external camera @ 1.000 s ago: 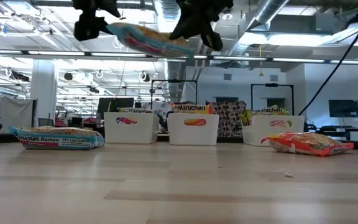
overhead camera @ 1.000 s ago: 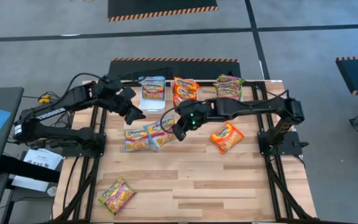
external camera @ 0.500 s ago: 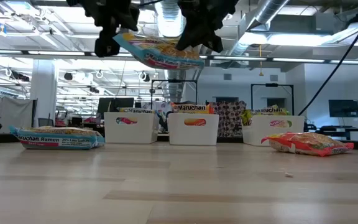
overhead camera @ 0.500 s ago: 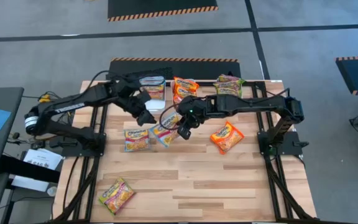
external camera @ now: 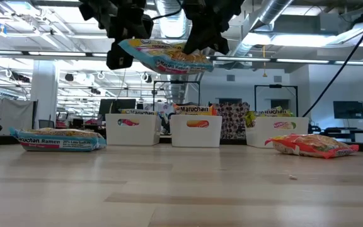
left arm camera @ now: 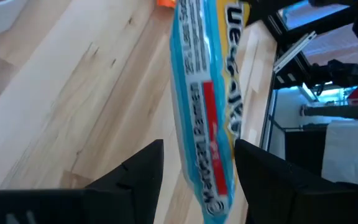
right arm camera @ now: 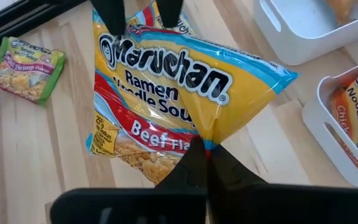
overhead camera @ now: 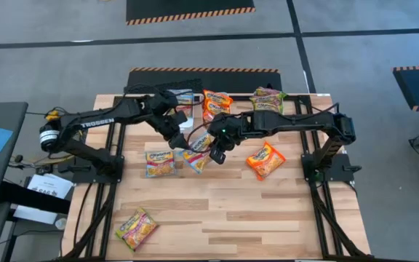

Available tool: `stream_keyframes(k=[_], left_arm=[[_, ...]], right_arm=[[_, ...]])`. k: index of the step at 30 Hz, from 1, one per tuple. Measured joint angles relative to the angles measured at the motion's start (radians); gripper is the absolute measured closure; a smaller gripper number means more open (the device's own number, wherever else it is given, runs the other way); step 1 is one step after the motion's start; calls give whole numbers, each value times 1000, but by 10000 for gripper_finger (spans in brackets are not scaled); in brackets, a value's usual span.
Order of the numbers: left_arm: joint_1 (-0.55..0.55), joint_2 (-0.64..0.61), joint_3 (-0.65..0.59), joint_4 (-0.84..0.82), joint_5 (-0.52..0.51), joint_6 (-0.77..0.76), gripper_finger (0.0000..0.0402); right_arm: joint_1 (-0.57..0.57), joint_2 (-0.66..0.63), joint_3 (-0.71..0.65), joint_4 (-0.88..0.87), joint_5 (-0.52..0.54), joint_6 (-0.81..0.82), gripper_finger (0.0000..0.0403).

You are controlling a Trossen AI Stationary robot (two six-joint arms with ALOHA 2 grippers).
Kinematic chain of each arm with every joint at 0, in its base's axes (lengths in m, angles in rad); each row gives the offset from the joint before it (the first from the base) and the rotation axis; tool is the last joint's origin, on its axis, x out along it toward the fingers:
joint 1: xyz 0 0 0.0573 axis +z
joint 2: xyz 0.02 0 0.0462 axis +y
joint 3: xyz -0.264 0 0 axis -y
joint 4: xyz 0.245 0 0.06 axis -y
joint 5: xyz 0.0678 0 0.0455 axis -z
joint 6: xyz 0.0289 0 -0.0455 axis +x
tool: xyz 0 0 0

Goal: Sort Maruchan noodles
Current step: Put the blue noodle pack into the top left white bin

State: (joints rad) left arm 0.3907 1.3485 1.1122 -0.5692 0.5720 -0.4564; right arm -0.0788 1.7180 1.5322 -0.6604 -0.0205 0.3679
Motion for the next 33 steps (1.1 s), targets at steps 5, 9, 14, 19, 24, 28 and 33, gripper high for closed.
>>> stream_keyframes(k=[5,9,14,19,24,28,33], left_arm=[[-11,45,0,10,10,0,219],[-29,77,0,18,63,16,219],[-45,92,0,55,121,26,219],[-51,92,0,98,129,34,219],[-51,92,0,102,131,35,223],[-51,92,-1,104,133,48,249],[-51,92,-2,98,132,53,298]], right_arm=[[0,0,0,-2,0,-3,398],[1,0,0,-2,-1,12,398],[0,1,0,-6,-2,13,398],[0,1,0,-3,-1,46,398],[5,1,0,8,1,62,398],[14,1,0,16,1,89,398],[24,0,0,37,1,102,398]])
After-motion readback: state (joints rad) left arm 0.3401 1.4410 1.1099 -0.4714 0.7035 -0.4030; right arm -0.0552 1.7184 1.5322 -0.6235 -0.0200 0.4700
